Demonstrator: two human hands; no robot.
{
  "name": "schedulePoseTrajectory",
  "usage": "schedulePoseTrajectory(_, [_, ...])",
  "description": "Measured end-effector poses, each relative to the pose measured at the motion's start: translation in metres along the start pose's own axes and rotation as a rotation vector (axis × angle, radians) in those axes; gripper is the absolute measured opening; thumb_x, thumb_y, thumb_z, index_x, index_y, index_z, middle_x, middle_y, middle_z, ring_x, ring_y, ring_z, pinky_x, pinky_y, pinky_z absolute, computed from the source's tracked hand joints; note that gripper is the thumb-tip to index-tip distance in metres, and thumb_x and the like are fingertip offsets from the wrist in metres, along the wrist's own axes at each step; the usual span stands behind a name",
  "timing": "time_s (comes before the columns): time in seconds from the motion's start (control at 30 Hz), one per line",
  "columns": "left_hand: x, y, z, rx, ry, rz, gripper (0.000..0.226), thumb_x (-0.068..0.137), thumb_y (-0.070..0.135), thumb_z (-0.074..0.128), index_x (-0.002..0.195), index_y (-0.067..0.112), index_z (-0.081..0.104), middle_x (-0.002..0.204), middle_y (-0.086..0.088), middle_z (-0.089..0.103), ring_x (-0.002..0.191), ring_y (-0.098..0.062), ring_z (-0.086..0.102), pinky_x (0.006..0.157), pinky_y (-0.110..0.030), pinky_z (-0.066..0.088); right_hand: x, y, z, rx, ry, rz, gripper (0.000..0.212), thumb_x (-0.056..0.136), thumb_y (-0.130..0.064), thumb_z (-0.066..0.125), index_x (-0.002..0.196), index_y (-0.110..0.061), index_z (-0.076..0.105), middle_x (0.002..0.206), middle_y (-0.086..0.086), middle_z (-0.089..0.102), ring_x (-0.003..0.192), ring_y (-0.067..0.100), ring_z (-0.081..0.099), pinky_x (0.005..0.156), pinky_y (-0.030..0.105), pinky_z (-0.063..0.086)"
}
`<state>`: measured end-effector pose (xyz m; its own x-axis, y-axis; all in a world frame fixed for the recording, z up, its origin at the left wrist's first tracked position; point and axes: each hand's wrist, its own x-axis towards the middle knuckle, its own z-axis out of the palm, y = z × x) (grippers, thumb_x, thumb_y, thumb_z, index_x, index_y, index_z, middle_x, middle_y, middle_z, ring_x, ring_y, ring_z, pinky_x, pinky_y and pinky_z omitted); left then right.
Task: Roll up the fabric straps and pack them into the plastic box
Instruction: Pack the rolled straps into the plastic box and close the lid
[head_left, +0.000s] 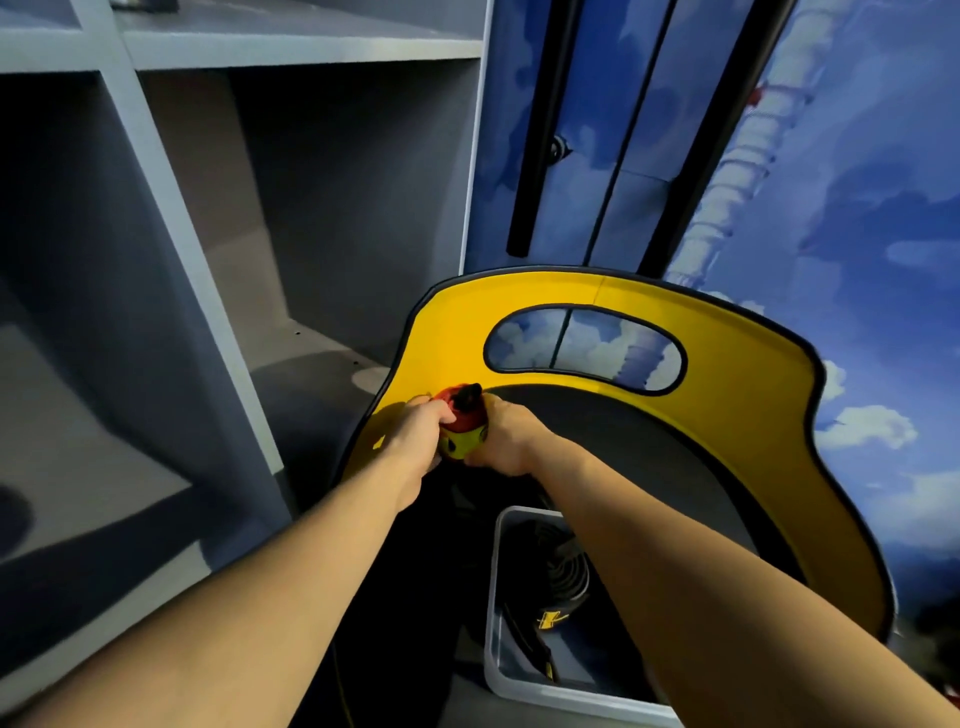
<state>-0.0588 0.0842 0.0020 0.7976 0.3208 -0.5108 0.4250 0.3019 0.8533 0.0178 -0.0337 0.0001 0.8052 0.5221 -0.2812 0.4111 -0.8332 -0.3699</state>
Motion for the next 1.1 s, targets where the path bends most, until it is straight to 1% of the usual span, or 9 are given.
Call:
schedulePoseTrajectory(0.2, [-0.025, 0.012, -0.003, 0.006, -0.023, 0.143, 0.062, 0.063, 0.032, 0.055, 0.124, 0.031, 0.067, 0.131, -0.002, 0.063, 0.124, -0.024, 0.054, 0.093, -0.04, 0.049, -0.023, -0.006, -0.018, 0.184, 0.218, -0.036, 0.066, 0.074, -0.035, 0.085, 0.128, -0.013, 0.055, 0.122, 0.008, 0.067, 0.113, 0.026, 0.062, 0.085, 0.029, 0.047])
schedulePoseTrajectory(0.3, [-0.055, 0.034, 0.002, -0.017, -0.037, 0.273, 0.059, 0.086, 0.026, 0.054, 0.144, 0.029, 0.052, 0.143, 0.0, 0.053, 0.131, -0.023, 0.046, 0.104, -0.044, 0.042, -0.052, -0.011, -0.044, 0.276, 0.333, -0.087, 0.076, 0.069, -0.028, 0.09, 0.134, -0.015, 0.054, 0.123, 0.002, 0.067, 0.114, 0.019, 0.062, 0.091, 0.023, 0.045])
schedulePoseTrajectory(0.4, [-0.085, 0.049, 0.006, -0.027, -0.082, 0.384, 0.052, 0.096, 0.009, 0.042, 0.145, 0.025, 0.052, 0.145, -0.003, 0.053, 0.132, -0.025, 0.049, 0.092, -0.036, 0.047, -0.09, -0.015, -0.074, 0.322, 0.39, -0.133, 0.081, 0.067, -0.022, 0.092, 0.138, -0.016, 0.053, 0.111, -0.009, 0.059, 0.11, 0.011, 0.058, 0.084, 0.01, 0.035])
schedulePoseTrajectory(0.53, [-0.125, 0.041, 0.01, -0.036, -0.14, 0.407, 0.059, 0.096, -0.004, 0.033, 0.143, 0.025, 0.054, 0.145, -0.004, 0.054, 0.122, -0.027, 0.059, 0.08, -0.031, 0.054, -0.144, -0.011, -0.09, 0.348, 0.416, -0.105, 0.101, 0.055, -0.042, 0.094, 0.143, -0.022, 0.049, 0.123, -0.003, 0.06, 0.113, 0.014, 0.057, 0.102, 0.028, 0.045])
schedulePoseTrajectory(0.63, [-0.152, 0.018, 0.017, -0.012, -0.175, 0.414, 0.063, 0.095, -0.014, 0.038, 0.145, 0.023, 0.052, 0.146, -0.002, 0.053, 0.122, -0.025, 0.06, 0.082, -0.032, 0.057, -0.183, -0.001, -0.085, 0.312, 0.395, -0.063, 0.109, 0.045, -0.058, 0.089, 0.14, -0.025, 0.049, 0.126, 0.002, 0.061, 0.117, 0.018, 0.058, 0.105, 0.041, 0.047])
schedulePoseTrajectory(0.73, [-0.175, -0.012, 0.024, 0.025, -0.216, 0.428, 0.061, 0.096, -0.014, 0.049, 0.145, 0.023, 0.052, 0.141, -0.004, 0.053, 0.12, -0.023, 0.06, 0.09, -0.037, 0.057, -0.22, 0.009, -0.069, 0.374, 0.352, -0.016, 0.094, 0.056, -0.036, 0.096, 0.136, -0.02, 0.049, 0.125, -0.001, 0.064, 0.115, 0.016, 0.061, 0.104, 0.038, 0.048])
schedulePoseTrajectory(0.83, [-0.188, -0.038, 0.027, 0.077, -0.222, 0.399, 0.057, 0.095, -0.011, 0.055, 0.141, 0.023, 0.053, 0.128, 0.002, 0.053, 0.105, -0.01, 0.062, 0.085, -0.031, 0.058, -0.244, 0.024, -0.047, 0.42, 0.329, -0.005, 0.092, 0.063, -0.03, 0.094, 0.141, -0.022, 0.044, 0.13, -0.003, 0.063, 0.118, 0.015, 0.06, 0.106, 0.037, 0.047])
schedulePoseTrajectory(1.0, [-0.187, -0.053, 0.03, 0.197, -0.247, 0.41, 0.045, 0.093, -0.007, 0.062, 0.128, 0.022, 0.061, 0.115, 0.009, 0.064, 0.098, -0.009, 0.066, 0.076, -0.022, 0.058, -0.26, 0.036, -0.018, 0.501, 0.297, 0.044, 0.105, 0.059, -0.051, 0.089, 0.148, -0.026, 0.039, 0.13, -0.005, 0.063, 0.118, 0.011, 0.06, 0.108, 0.036, 0.046])
schedulePoseTrajectory(1.1, [-0.181, -0.057, 0.031, 0.28, -0.254, 0.43, 0.042, 0.089, -0.004, 0.069, 0.123, 0.02, 0.064, 0.115, 0.007, 0.064, 0.096, -0.017, 0.07, 0.073, -0.023, 0.059, -0.261, 0.038, -0.011, 0.493, 0.323, 0.045, 0.109, 0.058, -0.058, 0.09, 0.148, -0.024, 0.039, 0.131, -0.01, 0.059, 0.12, 0.006, 0.056, 0.102, 0.018, 0.041])
